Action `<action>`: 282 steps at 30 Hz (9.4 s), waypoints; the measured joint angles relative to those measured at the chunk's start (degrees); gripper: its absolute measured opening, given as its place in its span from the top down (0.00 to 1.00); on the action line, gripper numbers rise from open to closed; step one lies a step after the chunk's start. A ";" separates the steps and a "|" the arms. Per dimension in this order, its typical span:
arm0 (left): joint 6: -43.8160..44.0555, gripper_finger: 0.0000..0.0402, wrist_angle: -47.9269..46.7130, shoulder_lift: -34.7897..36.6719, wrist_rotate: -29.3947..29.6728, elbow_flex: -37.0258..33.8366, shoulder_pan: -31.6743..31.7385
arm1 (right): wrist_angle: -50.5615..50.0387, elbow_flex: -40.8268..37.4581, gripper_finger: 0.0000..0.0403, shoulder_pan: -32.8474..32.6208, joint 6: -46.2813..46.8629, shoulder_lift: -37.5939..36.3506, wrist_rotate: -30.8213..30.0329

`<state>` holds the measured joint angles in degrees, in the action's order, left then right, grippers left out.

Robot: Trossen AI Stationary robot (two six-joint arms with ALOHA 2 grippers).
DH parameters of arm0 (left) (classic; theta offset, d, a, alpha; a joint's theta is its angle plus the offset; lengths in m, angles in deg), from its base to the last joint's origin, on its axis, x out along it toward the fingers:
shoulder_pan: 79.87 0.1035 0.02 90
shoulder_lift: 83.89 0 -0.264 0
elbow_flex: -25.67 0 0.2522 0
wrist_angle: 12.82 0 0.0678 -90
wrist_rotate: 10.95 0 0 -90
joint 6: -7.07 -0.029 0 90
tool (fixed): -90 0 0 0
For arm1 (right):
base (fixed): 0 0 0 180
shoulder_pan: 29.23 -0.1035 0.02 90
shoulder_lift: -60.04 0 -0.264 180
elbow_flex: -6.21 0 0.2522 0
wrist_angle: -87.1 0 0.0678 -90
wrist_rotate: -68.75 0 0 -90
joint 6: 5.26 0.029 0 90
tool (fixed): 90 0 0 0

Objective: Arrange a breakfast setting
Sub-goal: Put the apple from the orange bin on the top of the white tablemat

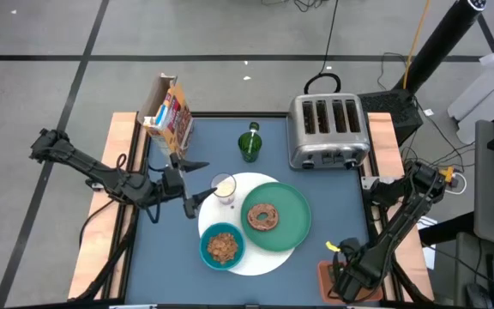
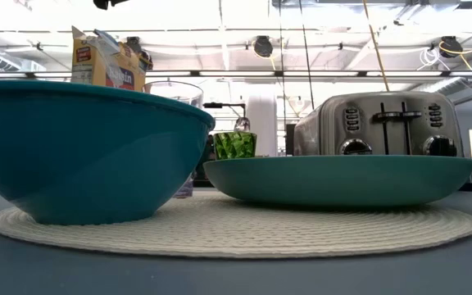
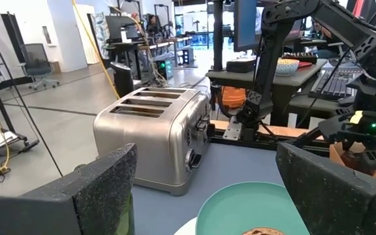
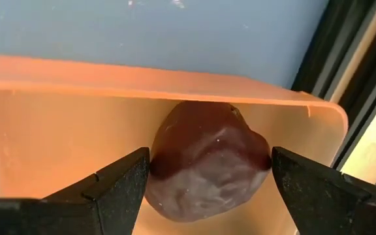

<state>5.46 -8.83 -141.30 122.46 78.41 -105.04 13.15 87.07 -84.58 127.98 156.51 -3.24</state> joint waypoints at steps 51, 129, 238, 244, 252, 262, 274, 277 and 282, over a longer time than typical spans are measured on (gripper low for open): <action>-1.16 0.07 0.00 0.00 0.00 0.00 0.00 | 3.79 -0.02 0.22 -0.26 -7.35 -1.73 -6.02; -1.14 0.07 -1.29 -0.01 0.00 0.00 0.02 | 9.82 0.02 0.35 0.15 -1.91 -0.24 -20.86; -1.14 0.07 -1.25 -0.01 0.00 0.00 0.02 | 109.22 -36.78 0.41 45.01 -145.77 -19.28 -63.18; -1.14 0.07 -1.20 -0.02 0.00 0.00 0.02 | 109.30 -33.25 0.41 46.37 -146.47 -16.73 -56.55; -1.14 0.07 -1.22 -0.02 0.00 0.00 0.02 | 109.70 -27.48 0.41 49.40 -149.00 -6.95 -55.21; -1.14 0.07 -1.22 -0.02 0.00 0.00 0.09 | 112.19 -27.32 0.41 52.22 -145.92 0.15 -50.64; -0.87 0.07 -1.22 -0.02 0.00 0.00 0.07 | 112.88 -27.34 0.41 52.34 -145.96 5.80 -50.69; -0.87 0.07 -1.22 -0.02 0.00 0.00 0.07 | 113.19 -27.33 0.41 52.40 -146.05 6.24 -50.69; -0.87 0.07 -1.22 -0.02 0.00 0.00 0.07 | 113.18 -27.32 0.41 52.62 -146.03 6.40 -50.69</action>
<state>4.60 -10.05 -141.32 122.47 78.41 -104.97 126.33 59.74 -31.97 -18.06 162.91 -53.93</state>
